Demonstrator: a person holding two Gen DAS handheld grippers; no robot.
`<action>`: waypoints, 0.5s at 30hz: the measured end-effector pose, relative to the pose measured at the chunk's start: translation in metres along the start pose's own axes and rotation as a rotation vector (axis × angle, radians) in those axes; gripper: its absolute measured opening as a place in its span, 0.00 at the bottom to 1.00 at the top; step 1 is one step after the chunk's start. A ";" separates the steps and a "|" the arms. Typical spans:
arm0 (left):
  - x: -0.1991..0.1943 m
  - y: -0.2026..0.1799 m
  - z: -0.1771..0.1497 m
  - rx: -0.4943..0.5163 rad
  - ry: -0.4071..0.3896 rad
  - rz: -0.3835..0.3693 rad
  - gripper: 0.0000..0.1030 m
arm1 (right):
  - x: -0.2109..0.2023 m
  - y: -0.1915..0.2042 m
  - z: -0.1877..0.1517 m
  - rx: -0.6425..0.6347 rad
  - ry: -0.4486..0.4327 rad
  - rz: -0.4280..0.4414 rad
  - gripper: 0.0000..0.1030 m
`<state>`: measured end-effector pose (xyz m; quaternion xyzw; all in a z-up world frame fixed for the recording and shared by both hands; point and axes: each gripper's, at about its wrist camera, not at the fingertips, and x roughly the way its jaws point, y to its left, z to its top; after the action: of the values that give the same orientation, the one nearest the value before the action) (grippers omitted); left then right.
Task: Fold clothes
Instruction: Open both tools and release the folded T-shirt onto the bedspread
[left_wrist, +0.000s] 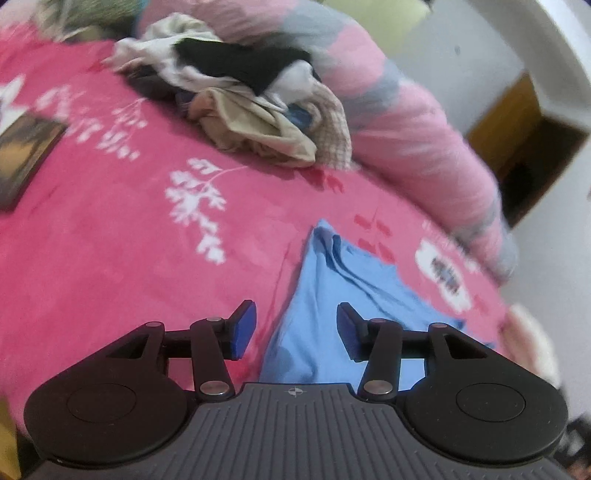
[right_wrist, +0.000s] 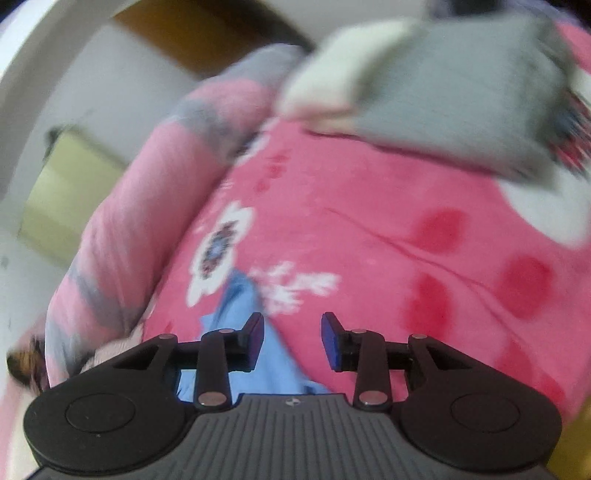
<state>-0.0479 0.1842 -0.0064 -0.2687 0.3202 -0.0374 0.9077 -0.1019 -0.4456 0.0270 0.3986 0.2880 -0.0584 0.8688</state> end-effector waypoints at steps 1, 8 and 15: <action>0.008 -0.005 0.004 0.025 0.004 0.005 0.47 | 0.007 0.014 -0.002 -0.062 0.001 0.015 0.36; 0.064 -0.043 0.033 0.200 0.032 0.036 0.47 | 0.078 0.125 -0.042 -0.539 0.100 0.166 0.36; 0.107 -0.050 0.049 0.337 0.053 0.031 0.47 | 0.144 0.224 -0.153 -1.210 0.176 0.290 0.33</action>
<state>0.0714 0.1389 -0.0091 -0.1066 0.3373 -0.0834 0.9316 0.0221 -0.1651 0.0165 -0.1254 0.2834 0.2664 0.9127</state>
